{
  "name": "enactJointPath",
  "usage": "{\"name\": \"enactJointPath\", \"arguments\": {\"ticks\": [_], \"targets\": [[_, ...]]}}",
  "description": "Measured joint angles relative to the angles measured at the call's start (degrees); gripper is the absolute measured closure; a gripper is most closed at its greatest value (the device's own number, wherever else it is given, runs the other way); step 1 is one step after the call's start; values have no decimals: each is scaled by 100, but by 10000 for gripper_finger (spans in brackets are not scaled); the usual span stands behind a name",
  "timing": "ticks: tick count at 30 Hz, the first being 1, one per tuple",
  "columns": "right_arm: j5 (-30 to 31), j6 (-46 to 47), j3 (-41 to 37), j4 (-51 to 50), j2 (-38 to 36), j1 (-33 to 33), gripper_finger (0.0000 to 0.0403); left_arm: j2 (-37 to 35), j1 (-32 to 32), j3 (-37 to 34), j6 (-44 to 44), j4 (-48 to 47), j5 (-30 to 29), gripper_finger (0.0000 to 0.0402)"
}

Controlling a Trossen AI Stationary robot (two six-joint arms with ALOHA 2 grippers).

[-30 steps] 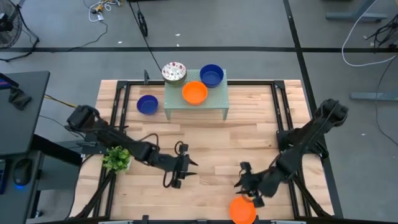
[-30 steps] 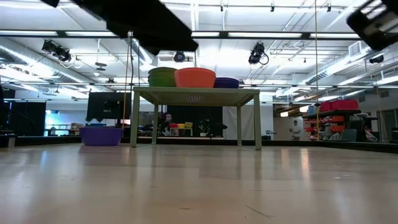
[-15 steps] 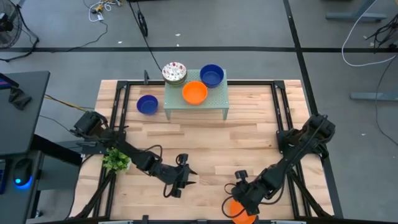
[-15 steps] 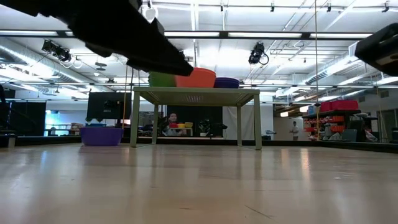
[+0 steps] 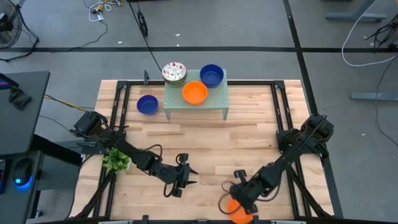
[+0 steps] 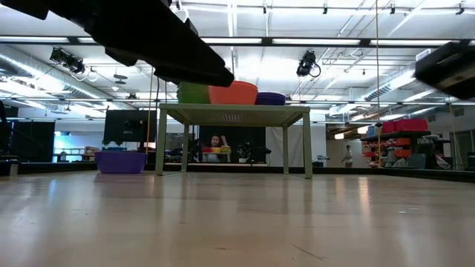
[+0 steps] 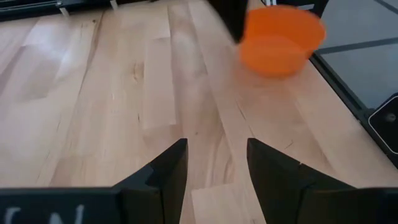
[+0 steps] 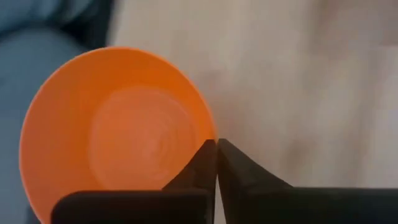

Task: Pick & Place Mini bowls
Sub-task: Stack the orange bowl on the orange bowls on the shelf

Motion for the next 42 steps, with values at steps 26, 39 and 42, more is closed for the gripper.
{"name": "enactJointPath", "arguments": {"ticks": [26, 39, 42], "targets": [[49, 417, -2, 410, 4, -2713, 397, 223, -31, 4, 2020, 418, 524, 189], [-104, 277, -7, 687, 4, -2777, 397, 721, 293, 0, 2149, 171, 284, 223], [-103, 277, -7, 688, 4, -2777, 397, 719, 367, 0, 2156, 20, 281, 241]]}}
